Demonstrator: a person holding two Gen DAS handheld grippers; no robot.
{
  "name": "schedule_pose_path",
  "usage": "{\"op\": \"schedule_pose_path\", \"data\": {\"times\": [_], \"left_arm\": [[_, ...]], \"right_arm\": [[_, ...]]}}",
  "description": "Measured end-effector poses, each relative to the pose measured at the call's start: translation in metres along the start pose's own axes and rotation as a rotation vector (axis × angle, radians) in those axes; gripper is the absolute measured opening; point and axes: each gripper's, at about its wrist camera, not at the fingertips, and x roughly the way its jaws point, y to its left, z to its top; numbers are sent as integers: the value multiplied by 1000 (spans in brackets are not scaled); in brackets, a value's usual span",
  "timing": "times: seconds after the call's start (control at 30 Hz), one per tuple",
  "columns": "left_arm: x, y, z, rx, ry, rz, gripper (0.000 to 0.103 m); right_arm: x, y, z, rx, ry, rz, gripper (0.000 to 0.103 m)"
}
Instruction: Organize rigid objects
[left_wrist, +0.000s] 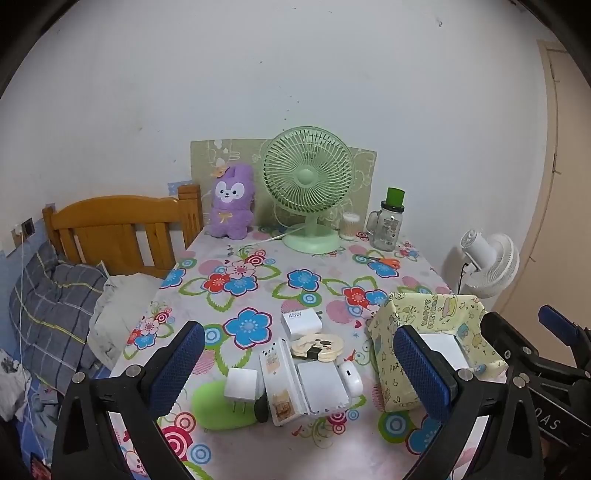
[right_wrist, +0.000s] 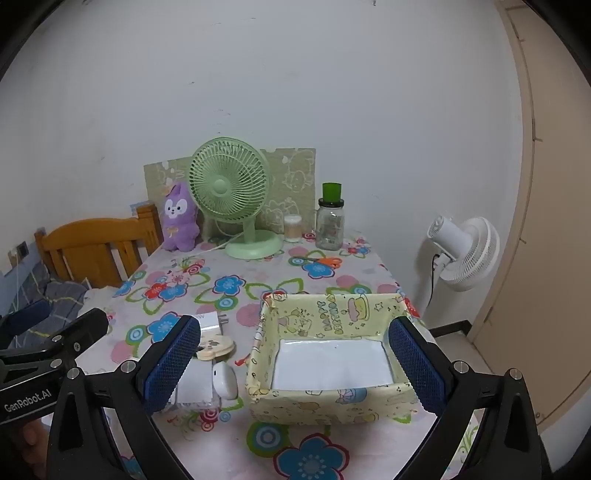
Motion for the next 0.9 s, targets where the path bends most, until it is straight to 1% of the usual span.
{"op": "schedule_pose_path", "data": {"times": [0.13, 0.17, 0.27, 0.37, 0.4, 0.43, 0.5, 0.9], "left_arm": [[-2, -1, 4, 11, -11, 22, 103], [-3, -1, 4, 14, -14, 24, 103], [-5, 0, 4, 16, -20, 23, 103], [-8, 0, 4, 23, -27, 27, 103], [-10, 0, 4, 25, -30, 29, 103], [-4, -3, 8, 29, -26, 31, 103], [-6, -3, 9, 29, -30, 27, 103], [-5, -5, 10, 49, -34, 41, 103]], "right_arm": [[-6, -4, -2, 7, -8, 4, 103], [-2, 5, 1, -23, 4, -2, 103], [0, 6, 3, -17, 1, 2, 103], [12, 5, 8, -11, -2, 6, 103], [0, 6, 5, -4, -19, 6, 103], [0, 6, 5, -4, -22, 6, 103], [-4, 5, 4, -1, -32, 8, 103], [-4, 2, 5, 15, -38, 2, 103]]}}
